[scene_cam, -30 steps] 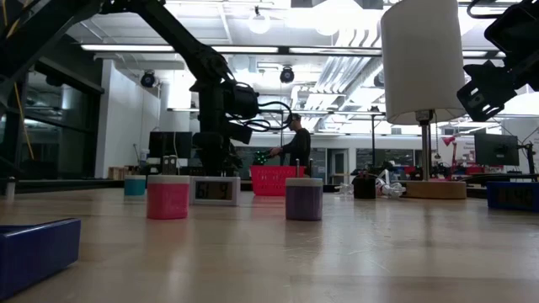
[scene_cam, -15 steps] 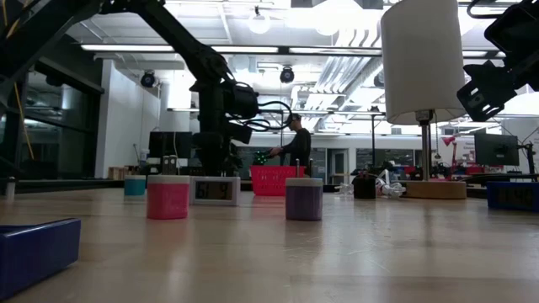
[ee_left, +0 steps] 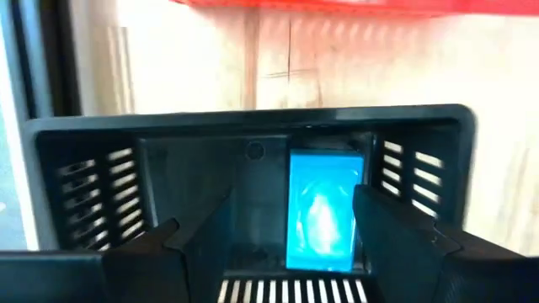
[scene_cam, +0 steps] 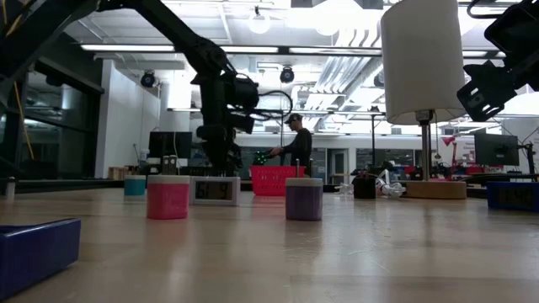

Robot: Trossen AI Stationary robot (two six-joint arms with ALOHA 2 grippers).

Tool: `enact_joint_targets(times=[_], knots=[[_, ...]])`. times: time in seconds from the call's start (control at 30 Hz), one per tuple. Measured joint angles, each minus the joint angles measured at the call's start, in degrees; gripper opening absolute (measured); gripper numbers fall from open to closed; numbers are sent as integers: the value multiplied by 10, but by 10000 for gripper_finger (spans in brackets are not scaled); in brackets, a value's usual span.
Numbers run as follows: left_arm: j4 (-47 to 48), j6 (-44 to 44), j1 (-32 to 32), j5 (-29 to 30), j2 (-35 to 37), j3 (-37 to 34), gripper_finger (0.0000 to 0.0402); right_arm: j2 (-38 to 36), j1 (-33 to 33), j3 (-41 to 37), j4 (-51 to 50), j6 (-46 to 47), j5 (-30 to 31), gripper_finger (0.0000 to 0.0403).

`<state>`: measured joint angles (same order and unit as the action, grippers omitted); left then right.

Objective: Pick & Place Office items
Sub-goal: Put the white digital timer into the black basket

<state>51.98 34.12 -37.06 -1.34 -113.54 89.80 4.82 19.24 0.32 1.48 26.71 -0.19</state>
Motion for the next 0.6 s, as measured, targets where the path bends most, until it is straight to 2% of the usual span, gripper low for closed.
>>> enact_joint_targets(times=[0.6], knots=[[72, -33, 5, -3, 79, 10, 234, 0, 0, 0, 0, 0, 0, 204]])
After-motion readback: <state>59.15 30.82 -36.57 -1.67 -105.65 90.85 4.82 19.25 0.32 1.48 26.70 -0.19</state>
